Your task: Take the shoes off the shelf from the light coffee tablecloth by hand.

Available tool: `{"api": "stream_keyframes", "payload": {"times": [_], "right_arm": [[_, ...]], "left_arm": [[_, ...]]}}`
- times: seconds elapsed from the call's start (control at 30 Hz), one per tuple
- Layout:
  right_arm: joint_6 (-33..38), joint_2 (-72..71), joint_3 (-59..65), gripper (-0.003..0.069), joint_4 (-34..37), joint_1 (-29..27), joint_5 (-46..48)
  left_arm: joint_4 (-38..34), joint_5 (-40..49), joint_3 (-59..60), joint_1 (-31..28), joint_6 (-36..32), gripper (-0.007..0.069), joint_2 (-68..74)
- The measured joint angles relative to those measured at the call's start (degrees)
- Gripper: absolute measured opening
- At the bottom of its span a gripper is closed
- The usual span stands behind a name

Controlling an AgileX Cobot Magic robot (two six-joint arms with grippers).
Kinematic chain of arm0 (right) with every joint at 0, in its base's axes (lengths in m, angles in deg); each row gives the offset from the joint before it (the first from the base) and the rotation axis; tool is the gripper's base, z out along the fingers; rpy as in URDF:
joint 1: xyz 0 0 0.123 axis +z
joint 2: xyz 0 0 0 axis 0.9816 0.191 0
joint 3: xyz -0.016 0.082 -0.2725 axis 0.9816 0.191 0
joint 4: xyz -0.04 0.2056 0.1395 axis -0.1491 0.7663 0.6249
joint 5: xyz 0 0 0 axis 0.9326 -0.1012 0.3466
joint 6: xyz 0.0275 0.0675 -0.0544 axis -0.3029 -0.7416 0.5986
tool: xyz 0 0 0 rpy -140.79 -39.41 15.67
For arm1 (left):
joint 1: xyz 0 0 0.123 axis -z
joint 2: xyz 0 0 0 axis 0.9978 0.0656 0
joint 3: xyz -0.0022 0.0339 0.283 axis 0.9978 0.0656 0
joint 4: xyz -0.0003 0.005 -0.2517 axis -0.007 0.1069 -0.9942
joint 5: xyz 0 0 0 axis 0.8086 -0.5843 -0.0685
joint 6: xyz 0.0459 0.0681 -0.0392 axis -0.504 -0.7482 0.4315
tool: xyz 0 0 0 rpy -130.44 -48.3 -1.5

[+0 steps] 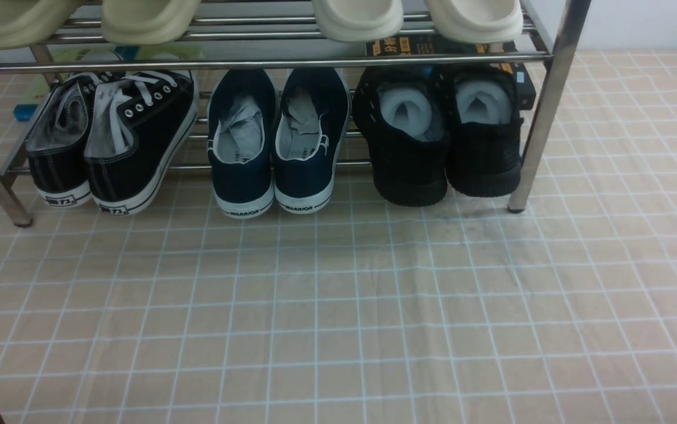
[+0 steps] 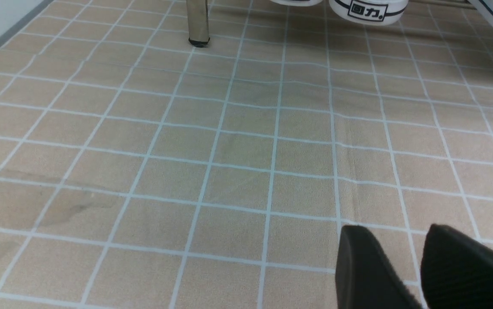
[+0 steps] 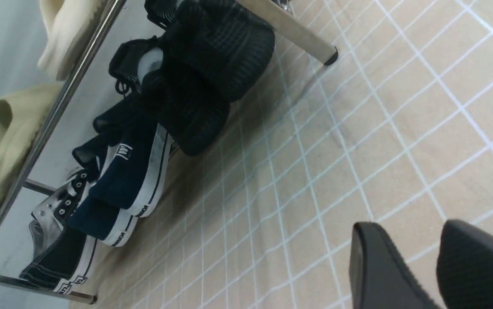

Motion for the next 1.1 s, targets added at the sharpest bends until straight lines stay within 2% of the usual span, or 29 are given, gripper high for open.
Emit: {"api": "stream_keyframes", "payload": {"times": [0.13,0.23,0.27,0.37,0.4,0.43,0.5,0.53,0.67,0.7,0.73,0.77,0.8,0.83,0.87,0.9,1.0,1.1], "right_arm": [[5.7,1.1,-7.1,0.0126,-2.0,0.0,-0.1],[13.3,7.6,-17.2,0.0008,-7.0,0.0,1.3],[14.8,10.7,-20.6,-0.0007,-8.9,0.0,2.8],[16.5,19.6,-28.4,-0.0009,-13.4,-0.1,9.3],[16.9,26.3,-33.6,-0.0005,-16.0,-0.1,15.2],[16.9,28.1,-34.1,-0.0003,-16.2,-0.1,16.7],[16.9,39.3,-40.1,0.0000,-16.7,-0.1,26.0],[16.9,39.3,-40.4,0.0000,-16.6,-0.1,26.7],[23.5,56.3,-46.4,0.0000,-9.0,-0.1,36.4],[28.0,60.2,-47.6,0.0000,-4.0,0.2,38.2],[28.7,60.8,-47.7,0.0000,-4.0,0.3,38.4],[34.2,65.9,-49.5,0.0002,2.7,2.2,39.8],[34.9,65.9,-49.5,0.0002,3.4,2.2,39.8],[38.7,69.2,-51.6,0.0003,7.2,4.6,40.1],[39.8,70.6,-52.3,0.0003,8.2,5.8,40.1],[41.1,74.5,-55.9,0.0003,9.2,9.7,39.6],[40.2,78.8,-60.9,0.0003,7.5,13.8,38.5],[32.5,86.8,-72.7,0.0010,-2.8,20.6,36.6]], "left_arm": [[0.0,0.0,0.0,0.0,0.0,0.0239,0.0],[0.0,0.0,0.0,0.0,0.0,0.0239,0.0],[0.0,0.0,0.0,0.0,0.0,0.0239,0.0],[0.0,0.0,0.0,0.0,0.0,0.0239,0.0],[0.0,0.0,0.0,0.0,0.0,0.0239,0.0],[0.0,0.0,0.0,0.0,0.0,0.0239,0.0],[0.0,0.0,0.0,0.0,0.0,0.0239,0.0],[0.0,0.0,0.0,0.0,0.0,0.0239,0.0],[0.0,0.0,0.0,0.0,0.0,0.0239,0.0],[0.0,0.0,0.0,0.0,0.0,0.0239,0.0],[0.0,0.0,0.0,0.0,0.0,0.0239,0.0],[0.0,0.0,0.0,0.0,0.0,0.0239,0.0],[0.0,0.0,0.0,0.0,0.0,0.0239,0.0],[0.0,0.0,0.0,0.0,0.0,0.0239,0.0],[0.0,0.0,0.0,0.0,0.0,0.0239,0.0],[0.0,0.0,0.0,0.0,0.0,0.0239,0.0],[0.0,0.0,0.0,0.0,0.0,0.0239,0.0],[0.0,0.0,0.0,0.0,0.0,0.0239,0.0]]}}
